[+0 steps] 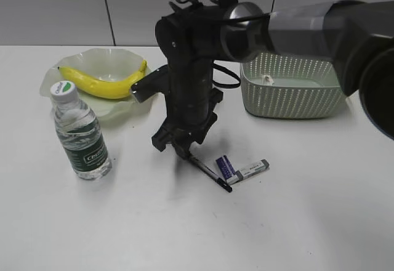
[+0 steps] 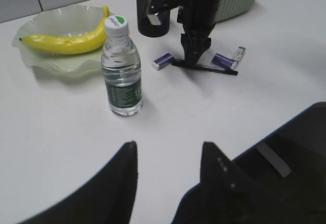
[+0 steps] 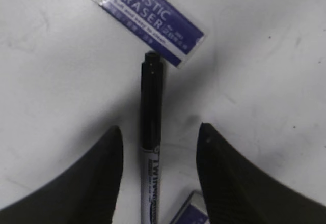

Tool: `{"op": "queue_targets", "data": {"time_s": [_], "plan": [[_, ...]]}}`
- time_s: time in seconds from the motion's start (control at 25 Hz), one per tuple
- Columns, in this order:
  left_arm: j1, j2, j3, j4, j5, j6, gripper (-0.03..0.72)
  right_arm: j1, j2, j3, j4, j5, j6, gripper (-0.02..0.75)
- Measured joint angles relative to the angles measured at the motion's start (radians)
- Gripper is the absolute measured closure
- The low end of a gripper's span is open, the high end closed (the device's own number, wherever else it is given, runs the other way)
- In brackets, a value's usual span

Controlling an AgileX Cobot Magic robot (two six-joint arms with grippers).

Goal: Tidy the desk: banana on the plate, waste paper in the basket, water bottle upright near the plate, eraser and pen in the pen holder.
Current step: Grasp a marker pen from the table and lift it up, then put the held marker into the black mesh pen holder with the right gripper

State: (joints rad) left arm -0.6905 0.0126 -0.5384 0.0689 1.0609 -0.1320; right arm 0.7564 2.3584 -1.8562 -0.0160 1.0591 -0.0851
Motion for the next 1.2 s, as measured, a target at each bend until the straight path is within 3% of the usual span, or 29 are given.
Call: {"op": "queue_targets", "data": {"time_s": [0.28,0.36,0.48,0.52,0.96,1.2], "plan": [[0.0,0.0,0.0,0.0,0.0,0.0,0.381,0.0,0.052,-0.002,0.026,-0.023,0.012,0.367],[0.0,0.0,0.0,0.0,0.0,0.0,0.381,0.0,0.054,-0.004,0.026,-0.025,0.013,0.426],[0.0,0.0,0.0,0.001,0.0,0.0,0.381,0.0,0.054,-0.005,0.024,-0.023,0.013,0.616],[0.0,0.0,0.0,0.001,0.0,0.0,0.381,0.0,0.054,-0.007,0.023,-0.019,0.013,0.636],[0.0,0.0,0.0,0.001,-0.001,0.001,0.381,0.0,-0.057,-0.091,0.123,0.141,0.016,0.633],[0.0,0.0,0.0,0.001,-0.001,0.001,0.381,-0.01,-0.234,-0.097,-0.007,-0.093,0.103,0.633]]}}
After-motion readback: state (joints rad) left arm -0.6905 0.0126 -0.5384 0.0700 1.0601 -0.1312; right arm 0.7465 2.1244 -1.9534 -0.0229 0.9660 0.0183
